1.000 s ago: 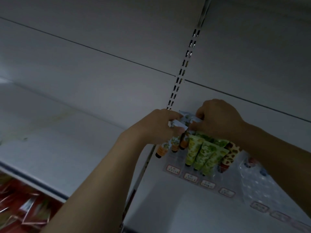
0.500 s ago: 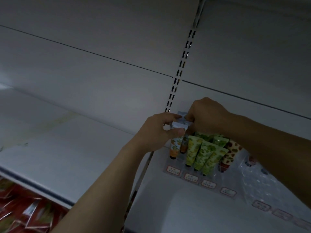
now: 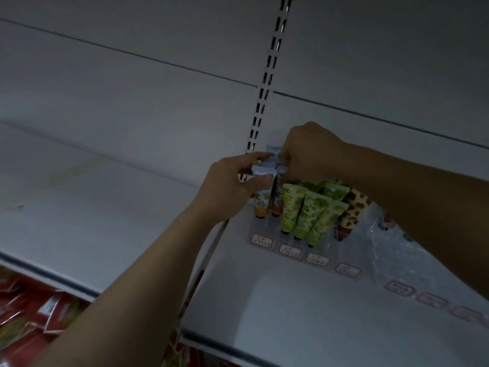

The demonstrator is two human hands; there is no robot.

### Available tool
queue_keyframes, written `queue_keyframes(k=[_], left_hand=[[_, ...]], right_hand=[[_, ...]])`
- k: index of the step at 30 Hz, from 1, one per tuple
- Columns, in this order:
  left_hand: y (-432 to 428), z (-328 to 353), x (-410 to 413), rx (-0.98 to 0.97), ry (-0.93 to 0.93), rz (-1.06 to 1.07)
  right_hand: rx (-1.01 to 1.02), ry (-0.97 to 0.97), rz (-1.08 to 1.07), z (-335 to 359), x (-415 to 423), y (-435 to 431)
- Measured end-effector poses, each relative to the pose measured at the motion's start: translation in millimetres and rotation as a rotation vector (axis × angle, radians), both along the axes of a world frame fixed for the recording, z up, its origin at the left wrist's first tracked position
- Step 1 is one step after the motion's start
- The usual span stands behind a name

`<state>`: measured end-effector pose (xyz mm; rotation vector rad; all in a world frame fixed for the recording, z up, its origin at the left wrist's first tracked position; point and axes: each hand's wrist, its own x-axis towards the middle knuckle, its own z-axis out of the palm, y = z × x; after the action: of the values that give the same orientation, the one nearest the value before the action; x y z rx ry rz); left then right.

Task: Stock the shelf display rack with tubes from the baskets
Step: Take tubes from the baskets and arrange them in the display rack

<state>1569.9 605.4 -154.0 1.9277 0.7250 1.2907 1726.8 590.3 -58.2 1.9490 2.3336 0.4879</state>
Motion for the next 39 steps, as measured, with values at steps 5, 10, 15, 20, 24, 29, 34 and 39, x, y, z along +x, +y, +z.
queue_keyframes(k=[5, 10, 15, 20, 24, 29, 34, 39], left_hand=[[0, 1, 1, 0.042, 0.013, 0.023], [3, 1, 2, 0.130, 0.082, 0.056], [5, 0, -1, 0.214, 0.148, 0.154], [5, 7, -2, 0.259, 0.258, 0.183], [-4, 12, 2, 0.326, 0.351, 0.299], [-28, 27, 9, 0.411, 0.581, 0.268], [-29, 31, 11, 0.343, 0.628, 0.292], [-25, 27, 13, 0.273, 0.581, 0.300]], right_hand=[[0.041, -0.084, 0.027, -3, -3, -1], [0.056, -0.148, 0.063, -4, -11, -15], [0.063, -0.279, 0.017, -5, -13, -17], [0.068, -0.244, 0.010, -8, -7, -21], [0.104, -0.089, 0.016, -13, 0, -27], [0.215, 0.161, 0.033, 0, 5, -52], [0.144, 0.255, 0.059, -11, 12, -72], [0.178, 0.321, 0.050, -21, 12, -72]])
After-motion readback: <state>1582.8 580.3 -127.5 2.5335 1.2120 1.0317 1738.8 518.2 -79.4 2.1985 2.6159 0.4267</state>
